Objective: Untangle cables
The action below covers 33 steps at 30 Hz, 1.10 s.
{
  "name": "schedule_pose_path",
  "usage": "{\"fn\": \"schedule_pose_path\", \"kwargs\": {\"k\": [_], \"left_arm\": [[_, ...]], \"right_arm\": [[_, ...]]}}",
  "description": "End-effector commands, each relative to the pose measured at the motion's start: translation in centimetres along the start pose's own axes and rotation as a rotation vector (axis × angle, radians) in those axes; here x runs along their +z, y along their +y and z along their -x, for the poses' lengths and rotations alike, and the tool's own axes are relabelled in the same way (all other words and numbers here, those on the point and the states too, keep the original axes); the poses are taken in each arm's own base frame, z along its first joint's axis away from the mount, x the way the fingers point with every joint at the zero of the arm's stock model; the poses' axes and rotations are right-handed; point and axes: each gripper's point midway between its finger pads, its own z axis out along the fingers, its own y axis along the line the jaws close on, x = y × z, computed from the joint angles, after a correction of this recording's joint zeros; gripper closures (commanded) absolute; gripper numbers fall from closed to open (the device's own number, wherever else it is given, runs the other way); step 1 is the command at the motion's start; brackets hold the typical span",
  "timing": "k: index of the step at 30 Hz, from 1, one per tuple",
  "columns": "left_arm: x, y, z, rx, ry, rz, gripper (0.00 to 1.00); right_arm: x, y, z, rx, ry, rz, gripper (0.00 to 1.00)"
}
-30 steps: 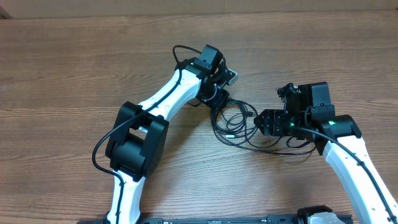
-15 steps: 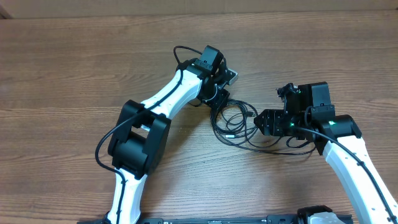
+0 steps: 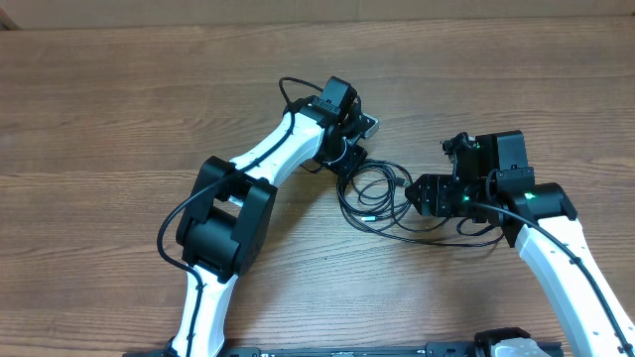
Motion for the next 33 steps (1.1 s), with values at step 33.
{"fn": "schedule_pose_path", "kwargs": {"k": [33], "left_arm": [[-11.1, -9.5, 3.3, 0.166, -0.066, -0.291, 0.96]], "right_arm": [[-0.8, 0.6, 4.7, -0.08, -0.185, 0.004, 0.25]]}}
